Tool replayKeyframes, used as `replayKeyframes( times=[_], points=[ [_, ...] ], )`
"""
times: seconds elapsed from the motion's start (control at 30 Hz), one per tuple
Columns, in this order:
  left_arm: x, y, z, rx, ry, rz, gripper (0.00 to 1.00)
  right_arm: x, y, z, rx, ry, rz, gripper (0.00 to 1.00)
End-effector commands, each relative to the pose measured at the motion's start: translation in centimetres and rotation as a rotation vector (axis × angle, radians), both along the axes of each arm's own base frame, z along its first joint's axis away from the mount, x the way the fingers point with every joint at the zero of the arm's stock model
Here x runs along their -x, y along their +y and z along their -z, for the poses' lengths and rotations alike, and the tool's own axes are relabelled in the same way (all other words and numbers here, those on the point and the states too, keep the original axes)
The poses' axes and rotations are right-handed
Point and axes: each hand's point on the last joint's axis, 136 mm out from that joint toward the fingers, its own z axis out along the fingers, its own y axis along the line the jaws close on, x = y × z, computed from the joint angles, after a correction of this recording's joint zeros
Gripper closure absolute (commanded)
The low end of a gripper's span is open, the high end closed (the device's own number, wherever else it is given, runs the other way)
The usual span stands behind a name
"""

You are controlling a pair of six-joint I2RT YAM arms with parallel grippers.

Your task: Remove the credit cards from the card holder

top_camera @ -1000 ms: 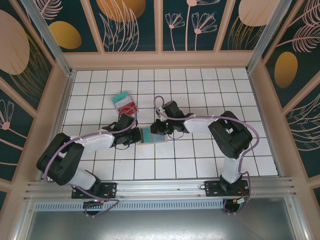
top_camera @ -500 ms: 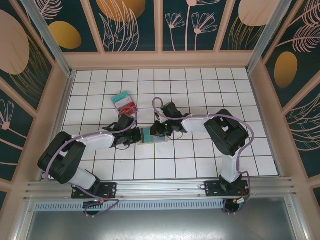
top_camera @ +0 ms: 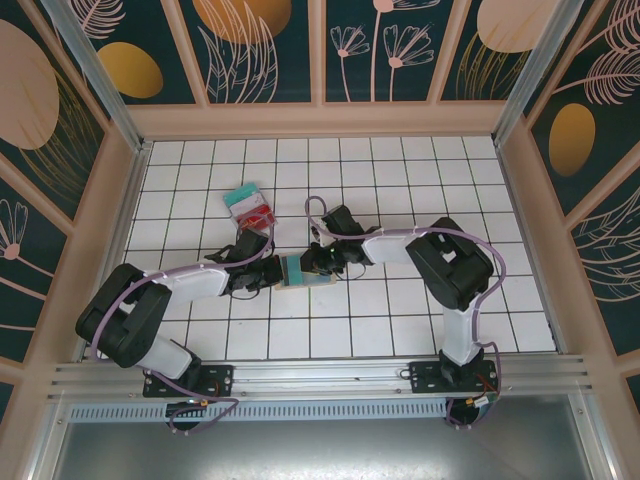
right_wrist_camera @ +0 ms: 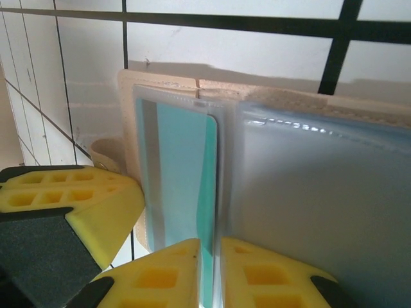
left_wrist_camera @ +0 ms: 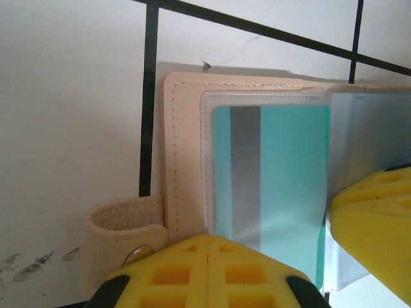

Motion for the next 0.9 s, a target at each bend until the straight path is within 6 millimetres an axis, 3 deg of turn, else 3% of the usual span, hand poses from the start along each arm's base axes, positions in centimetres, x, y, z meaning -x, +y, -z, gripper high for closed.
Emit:
replayKeyframes(
  times=[0.0, 0.3, 0.57, 0.7, 0.8, 0.87],
  points=[
    [1.33, 0.31, 1.65, -0.018, 0.053, 0.032, 0.93, 0.09, 0.62, 0.69, -0.002, 0.028, -0.009, 0.84],
    [1.23, -0.03, 1.31, -0.001, 0.050, 0.038, 0.93, 0.14, 0.79, 0.92, 0.002, 0.038, -0.011, 0.89],
    [1.36, -0.42, 1.49, 0.016, 0.062, 0.050, 0.93, 0.24, 0.98, 1.41, 0.050, 0.047, -0.014, 0.84],
    [1.39, -0.43, 1.49, 0.017, 0.061, 0.051, 0.93, 0.25, 1.00, 1.34, 0.047, 0.045, -0.015, 0.88],
    [1.41, -0.44, 1.50, 0.021, 0.064, 0.049, 0.93, 0.26, 1.05, 1.17, 0.042, 0.042, -0.019, 1.00],
    [1.42, -0.42, 1.56, 0.017, 0.064, 0.048, 0.93, 0.20, 1.11, 0.78, 0.037, 0.035, -0.021, 1.00]
  ],
)
